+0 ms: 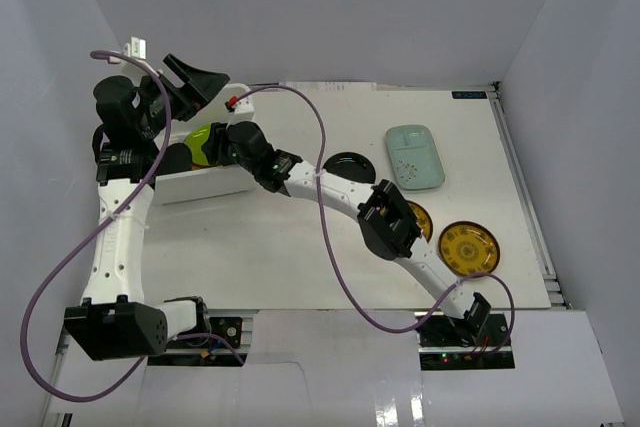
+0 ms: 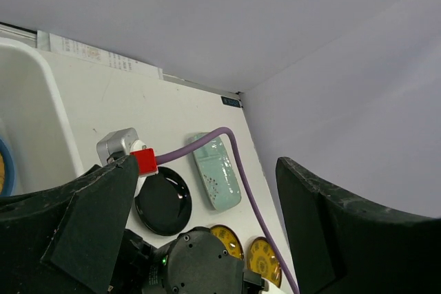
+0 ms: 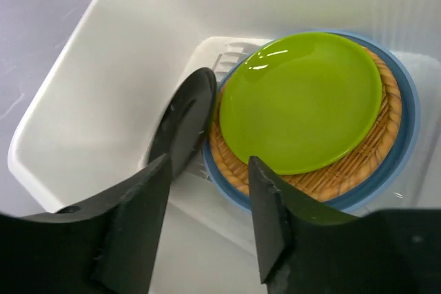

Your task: Place the plates into the plastic bin on the countertop

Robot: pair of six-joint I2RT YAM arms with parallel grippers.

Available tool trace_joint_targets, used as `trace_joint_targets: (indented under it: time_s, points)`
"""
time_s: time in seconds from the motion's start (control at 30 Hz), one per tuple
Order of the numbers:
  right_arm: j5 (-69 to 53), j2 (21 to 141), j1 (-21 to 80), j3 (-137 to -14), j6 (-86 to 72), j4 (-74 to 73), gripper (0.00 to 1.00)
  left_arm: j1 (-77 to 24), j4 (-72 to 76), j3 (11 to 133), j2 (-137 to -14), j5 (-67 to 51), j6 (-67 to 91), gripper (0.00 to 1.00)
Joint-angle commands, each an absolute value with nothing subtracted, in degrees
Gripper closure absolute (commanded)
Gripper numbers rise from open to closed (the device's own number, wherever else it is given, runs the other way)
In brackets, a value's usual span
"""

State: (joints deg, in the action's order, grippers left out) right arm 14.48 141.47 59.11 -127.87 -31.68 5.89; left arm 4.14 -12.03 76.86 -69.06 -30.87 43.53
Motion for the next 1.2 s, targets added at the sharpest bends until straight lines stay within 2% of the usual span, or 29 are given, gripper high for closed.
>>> trace_joint_targets:
  time_s: [0.0, 0.1, 0.2, 0.33, 0.43, 0.57, 0.67, 0.8, 0.9, 0.93, 1.03, 1.17]
  points:
    - [17.1, 137.2, 58.7, -127.2, -29.7, 9.4, 0.43, 3.7, -12.0, 79.1, -66.8, -31.3, 43.7, 0.09]
    - [16.5, 134.3, 58.7, -126.7, -29.0, 9.2, 0.43, 3.4, -12.0, 79.9, -66.5, -32.2, 44.6, 0.09]
    - [15.0, 127.5, 58.7, -120.9, -28.0, 11.0, 0.46, 2.8, -11.7, 78.4, -65.9, -32.2, 45.3, 0.09]
    - [14.9, 114.5, 58.4, -102.8, -25.8, 14.1, 0.5, 0.8, -10.4, 73.8, -65.3, -32.0, 46.8, 0.09]
    - [14.5, 102.0, 55.8, -90.7, -25.6, 16.1, 0.53, -6.0, -9.9, 71.2, -66.6, -29.5, 46.8, 0.09]
    - [10.3, 84.3, 46.4, -66.7, -29.1, 16.1, 0.61, -17.6, -9.9, 69.1, -70.5, -23.3, 44.8, 0.09]
    - [7.2, 76.1, 34.9, -58.9, -29.4, 13.4, 0.64, -24.0, -10.0, 67.0, -74.3, -18.2, 43.5, 0.09]
    - [0.8, 72.2, 16.3, -52.8, -28.3, 5.4, 0.63, -30.5, -10.1, 64.7, -79.4, -11.3, 42.0, 0.12]
    - [-4.9, 72.0, 6.5, -50.1, -28.0, 4.8, 0.54, -34.5, -10.2, 63.5, -83.0, -5.2, 40.7, 0.14]
    - [-5.6, 72.6, 4.7, -50.2, -27.4, 4.2, 0.49, -35.2, -10.3, 63.4, -83.8, -2.5, 40.5, 0.14]
    - [-9.6, 76.9, -1.4, -50.9, -25.8, 2.4, 0.43, -38.0, -10.4, 63.1, -87.8, 3.0, 39.2, 0.16]
    - [-13.2, 78.6, -4.7, -48.1, -26.2, 3.9, 0.42, -38.1, -8.6, 62.6, -93.3, 5.2, 40.3, 0.19]
